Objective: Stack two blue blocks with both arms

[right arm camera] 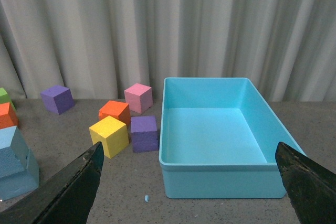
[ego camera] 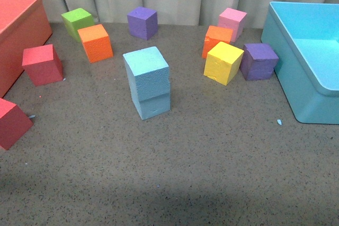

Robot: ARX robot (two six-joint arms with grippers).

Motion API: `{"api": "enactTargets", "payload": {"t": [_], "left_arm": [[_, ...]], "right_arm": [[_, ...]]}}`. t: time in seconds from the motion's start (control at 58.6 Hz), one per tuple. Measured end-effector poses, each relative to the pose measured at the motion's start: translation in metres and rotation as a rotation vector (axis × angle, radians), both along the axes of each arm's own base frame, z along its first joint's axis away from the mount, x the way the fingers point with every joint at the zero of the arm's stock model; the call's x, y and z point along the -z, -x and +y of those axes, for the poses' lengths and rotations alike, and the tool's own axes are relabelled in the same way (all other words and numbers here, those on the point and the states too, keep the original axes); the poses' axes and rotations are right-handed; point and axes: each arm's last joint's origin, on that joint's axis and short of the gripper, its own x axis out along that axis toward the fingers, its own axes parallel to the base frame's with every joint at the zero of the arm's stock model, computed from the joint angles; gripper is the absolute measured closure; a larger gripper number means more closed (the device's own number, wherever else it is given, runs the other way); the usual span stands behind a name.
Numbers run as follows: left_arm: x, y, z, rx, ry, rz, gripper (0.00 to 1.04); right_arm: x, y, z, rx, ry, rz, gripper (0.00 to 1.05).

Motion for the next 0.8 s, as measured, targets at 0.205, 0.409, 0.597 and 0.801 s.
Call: {"api": "enactTargets", "payload": {"t": [0.205, 0.409, 0.597, 0.801], "left_arm": [[-0.006, 0.01, 0.0, -0.001, 0.0, -0.019, 1.01], [-0.009, 0.018, 0.0, -0.001, 0.0, -0.029, 1.01], [-0.01, 0.024, 0.0, -0.001, 0.0, -0.032, 1.01], [-0.01, 0.031, 0.0, -0.001, 0.0, -0.034, 1.01]], "right_arm": [[0.0, 0.0, 0.0, 0.0, 0.0, 0.0, 0.09], [0.0, 0.0, 0.0, 0.0, 0.0, 0.0, 0.09], [0.0, 0.0, 0.0, 0.0, 0.0, 0.0, 0.09], [0.0, 0.0, 0.0, 0.0, 0.0, 0.0, 0.09]]}}
